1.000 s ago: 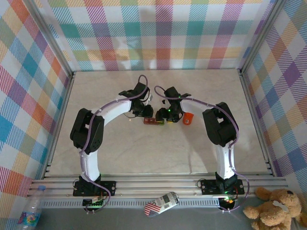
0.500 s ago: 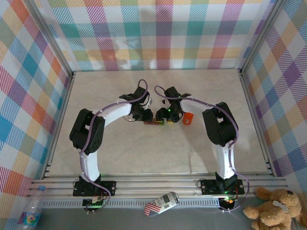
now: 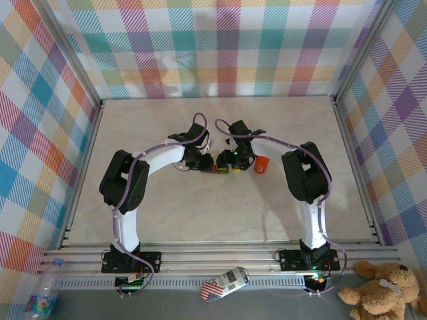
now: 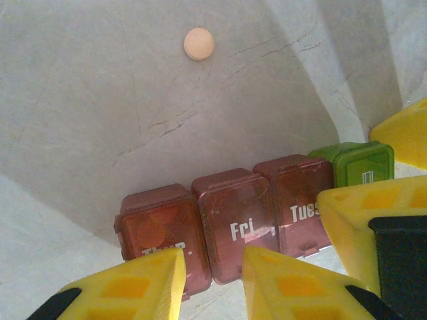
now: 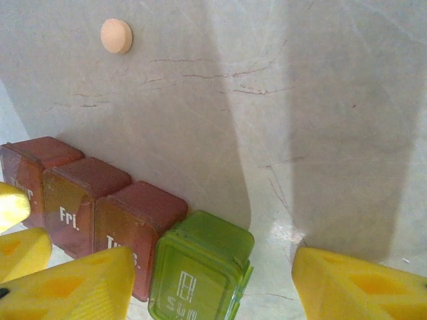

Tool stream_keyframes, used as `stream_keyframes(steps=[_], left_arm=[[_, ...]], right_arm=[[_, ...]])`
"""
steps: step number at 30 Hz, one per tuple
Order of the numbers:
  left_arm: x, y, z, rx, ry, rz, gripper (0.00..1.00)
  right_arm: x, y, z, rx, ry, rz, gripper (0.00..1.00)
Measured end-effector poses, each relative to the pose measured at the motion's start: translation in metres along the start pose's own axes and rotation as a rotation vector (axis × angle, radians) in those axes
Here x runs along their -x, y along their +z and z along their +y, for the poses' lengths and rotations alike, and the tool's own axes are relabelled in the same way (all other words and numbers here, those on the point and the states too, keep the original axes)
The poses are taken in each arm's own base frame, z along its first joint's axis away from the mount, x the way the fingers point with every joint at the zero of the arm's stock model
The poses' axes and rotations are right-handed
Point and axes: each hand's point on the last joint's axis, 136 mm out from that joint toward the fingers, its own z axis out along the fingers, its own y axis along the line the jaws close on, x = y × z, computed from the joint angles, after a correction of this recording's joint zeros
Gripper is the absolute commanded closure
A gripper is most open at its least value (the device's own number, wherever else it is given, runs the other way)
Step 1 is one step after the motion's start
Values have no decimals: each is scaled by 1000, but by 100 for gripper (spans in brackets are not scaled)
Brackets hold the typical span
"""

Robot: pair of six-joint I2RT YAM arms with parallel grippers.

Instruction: Sort the pills into containers

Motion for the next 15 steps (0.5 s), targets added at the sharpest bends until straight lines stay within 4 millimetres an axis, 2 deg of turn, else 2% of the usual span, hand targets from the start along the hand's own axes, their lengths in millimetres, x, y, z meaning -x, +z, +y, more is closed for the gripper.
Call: stream_keyframes(steps=[4, 7, 11, 13, 15], left_arm=[[3, -2, -2, -2, 3, -6, 63], [11, -6, -3, 6, 12, -30, 52], [28, -22, -6, 19, 23, -94, 30], [36, -40, -7, 24, 26, -143, 1], [51, -68, -10, 24, 27, -233, 0]], right_arm=[[3, -1, 1, 1, 2, 1, 34], [16, -5, 0, 2, 5, -29, 34], [42, -25, 1, 24, 11, -104, 31], [51, -41, 6, 39, 7, -145, 28], [61, -66, 12, 58, 7, -203, 24]])
